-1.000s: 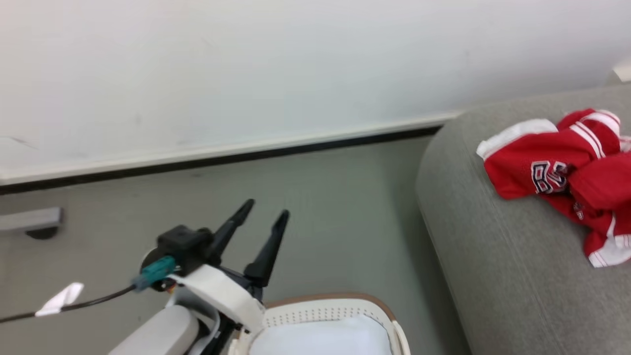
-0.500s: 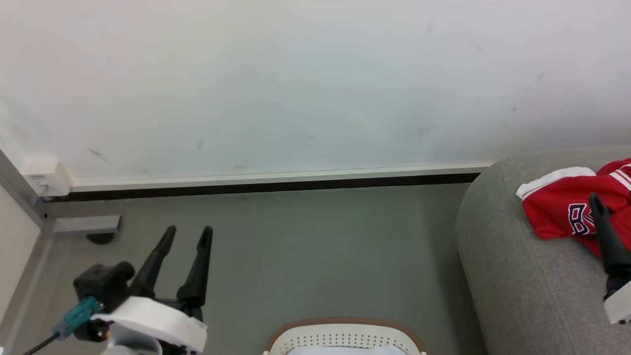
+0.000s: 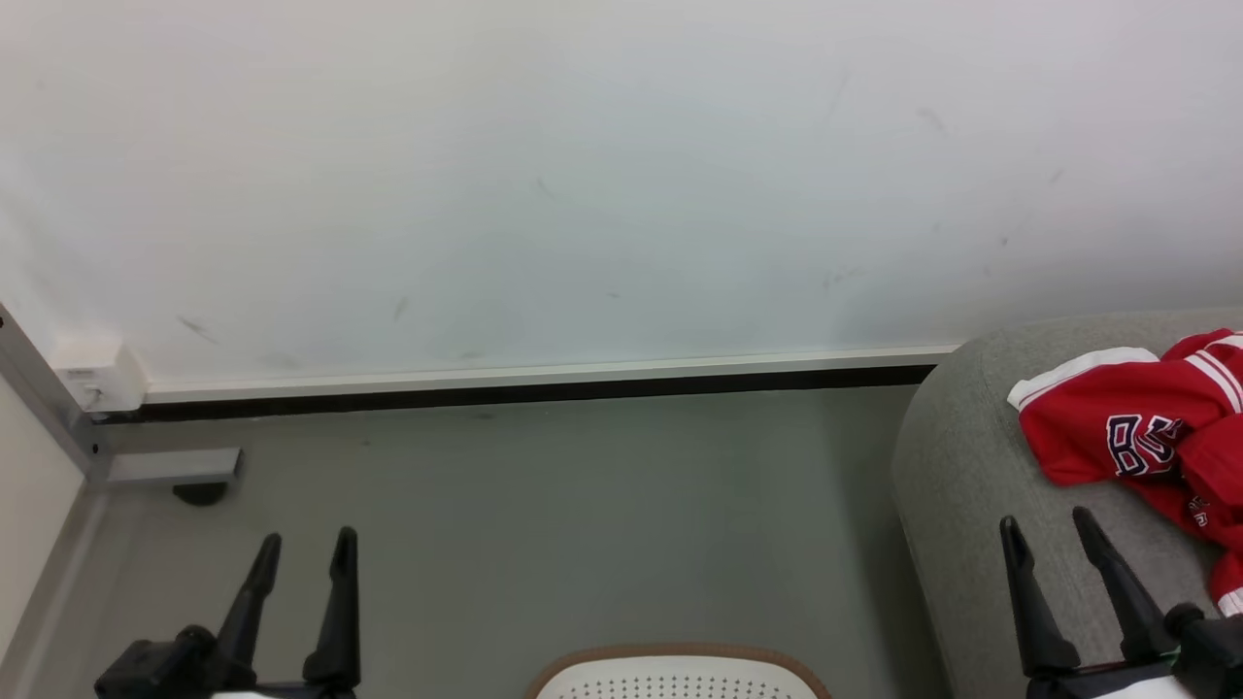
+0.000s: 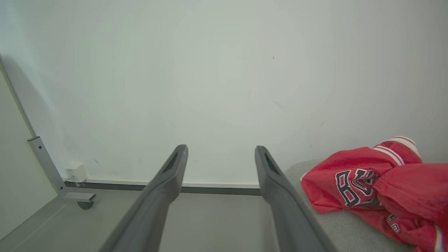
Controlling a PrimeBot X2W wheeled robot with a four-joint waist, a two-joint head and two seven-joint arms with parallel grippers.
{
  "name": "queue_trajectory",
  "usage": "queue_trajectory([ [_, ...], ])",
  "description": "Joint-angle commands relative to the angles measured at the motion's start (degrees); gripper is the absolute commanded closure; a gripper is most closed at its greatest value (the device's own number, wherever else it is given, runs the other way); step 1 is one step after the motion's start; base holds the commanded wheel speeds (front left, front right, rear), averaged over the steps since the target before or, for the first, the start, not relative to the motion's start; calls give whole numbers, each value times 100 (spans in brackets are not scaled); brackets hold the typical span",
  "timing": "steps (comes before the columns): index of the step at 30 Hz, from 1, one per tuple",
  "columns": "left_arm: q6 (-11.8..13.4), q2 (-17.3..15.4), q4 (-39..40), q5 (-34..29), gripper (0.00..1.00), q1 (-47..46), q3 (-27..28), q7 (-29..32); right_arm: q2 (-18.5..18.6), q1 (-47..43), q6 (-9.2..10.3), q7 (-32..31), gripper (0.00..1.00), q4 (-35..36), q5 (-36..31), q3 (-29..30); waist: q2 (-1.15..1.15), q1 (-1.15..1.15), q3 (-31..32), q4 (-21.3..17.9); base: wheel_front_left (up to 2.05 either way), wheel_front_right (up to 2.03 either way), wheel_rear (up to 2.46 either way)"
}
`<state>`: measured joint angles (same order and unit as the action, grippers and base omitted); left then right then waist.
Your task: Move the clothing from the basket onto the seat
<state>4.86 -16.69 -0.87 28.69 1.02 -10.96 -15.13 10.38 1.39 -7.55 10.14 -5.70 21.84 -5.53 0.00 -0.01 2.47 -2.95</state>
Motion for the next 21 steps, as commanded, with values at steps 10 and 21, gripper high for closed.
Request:
queue_trajectory([
  [10, -749, 660, -227, -924, 0, 417, 768, -1, -386, 61, 13, 463, 0, -675, -374, -215, 0, 1, -23, -71, 0, 0, 0],
  [21, -1083, 1048, -544, -1322, 0, 338, 1075, -1, -535, 300, 13, 500, 0, -879, -328, -291, 0, 1, -7, -50, 0, 0, 0],
])
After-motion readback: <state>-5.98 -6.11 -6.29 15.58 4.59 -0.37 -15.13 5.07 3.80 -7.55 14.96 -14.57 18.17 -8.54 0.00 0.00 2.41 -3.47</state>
